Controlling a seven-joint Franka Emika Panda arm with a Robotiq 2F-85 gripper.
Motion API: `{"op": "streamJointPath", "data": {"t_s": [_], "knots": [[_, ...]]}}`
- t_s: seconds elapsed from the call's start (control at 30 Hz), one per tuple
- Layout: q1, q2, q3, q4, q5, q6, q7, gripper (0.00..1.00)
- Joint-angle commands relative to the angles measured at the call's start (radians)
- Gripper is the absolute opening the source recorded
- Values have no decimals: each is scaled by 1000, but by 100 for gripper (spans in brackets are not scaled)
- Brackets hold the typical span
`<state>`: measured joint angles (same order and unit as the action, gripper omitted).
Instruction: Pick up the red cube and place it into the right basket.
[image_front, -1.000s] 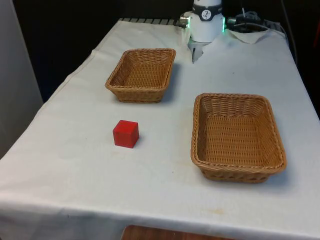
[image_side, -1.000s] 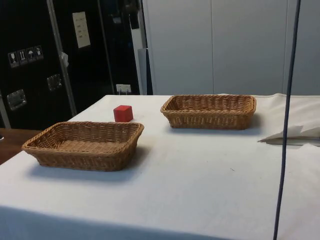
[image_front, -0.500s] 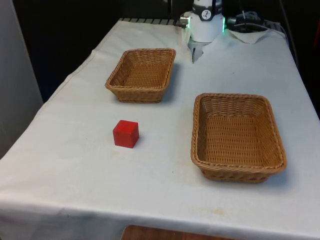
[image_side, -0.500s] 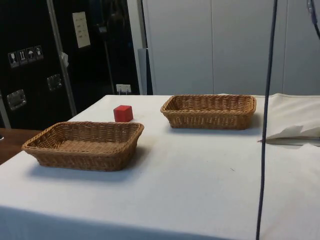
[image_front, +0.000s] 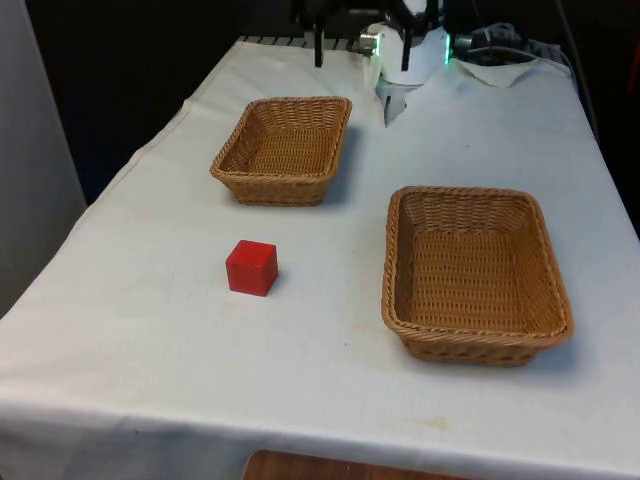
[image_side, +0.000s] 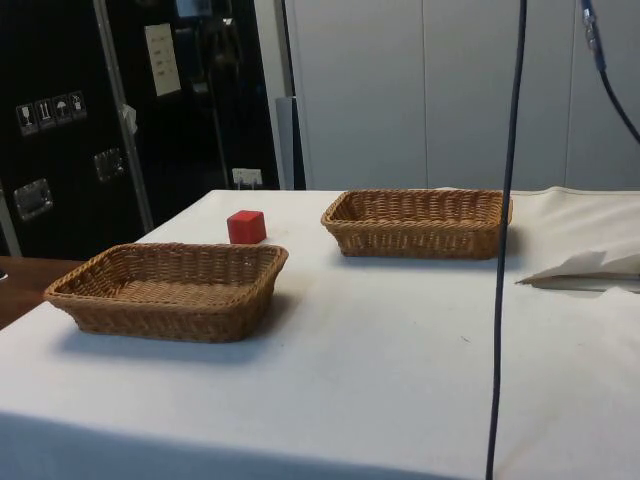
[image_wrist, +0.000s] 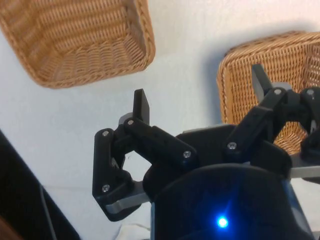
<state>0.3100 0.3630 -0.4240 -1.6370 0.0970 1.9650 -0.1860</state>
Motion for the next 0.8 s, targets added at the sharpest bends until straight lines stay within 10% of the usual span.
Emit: {"op": "streamJointPath", "data": {"t_s": [0.0, 0.77], "knots": [[-1, 5, -4, -1, 1, 7, -8, 100], [-43, 149, -94, -34, 148, 216, -225, 100]]}}
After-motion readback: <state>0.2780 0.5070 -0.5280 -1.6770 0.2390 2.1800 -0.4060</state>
